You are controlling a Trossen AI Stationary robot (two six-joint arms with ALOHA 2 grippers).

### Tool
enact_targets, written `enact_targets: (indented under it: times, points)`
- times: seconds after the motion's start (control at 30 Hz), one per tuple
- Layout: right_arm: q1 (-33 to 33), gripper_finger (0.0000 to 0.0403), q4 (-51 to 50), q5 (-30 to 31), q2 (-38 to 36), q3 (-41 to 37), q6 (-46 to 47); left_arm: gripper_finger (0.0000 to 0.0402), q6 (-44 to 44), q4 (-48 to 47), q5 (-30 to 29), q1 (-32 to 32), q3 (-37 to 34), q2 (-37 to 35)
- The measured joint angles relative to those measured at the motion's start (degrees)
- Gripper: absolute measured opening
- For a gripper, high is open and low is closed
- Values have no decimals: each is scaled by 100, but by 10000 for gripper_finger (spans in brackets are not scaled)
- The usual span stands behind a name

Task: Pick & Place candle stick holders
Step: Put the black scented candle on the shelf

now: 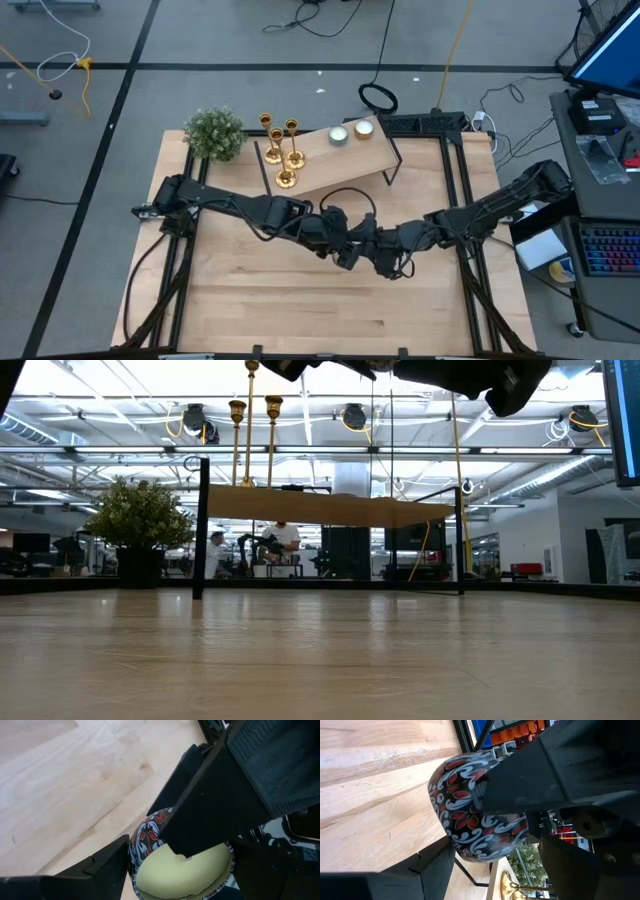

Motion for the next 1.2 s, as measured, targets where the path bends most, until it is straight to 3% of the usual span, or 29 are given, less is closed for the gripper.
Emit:
enact_targets:
  times: [0.97,1.2]
  points:
    - [468,268,44,636,0,0,22,299,-23,410,348,-120,1,0]
    - [605,267,63,763,-2,0,-45,299,-664,559,314,-260,0,0]
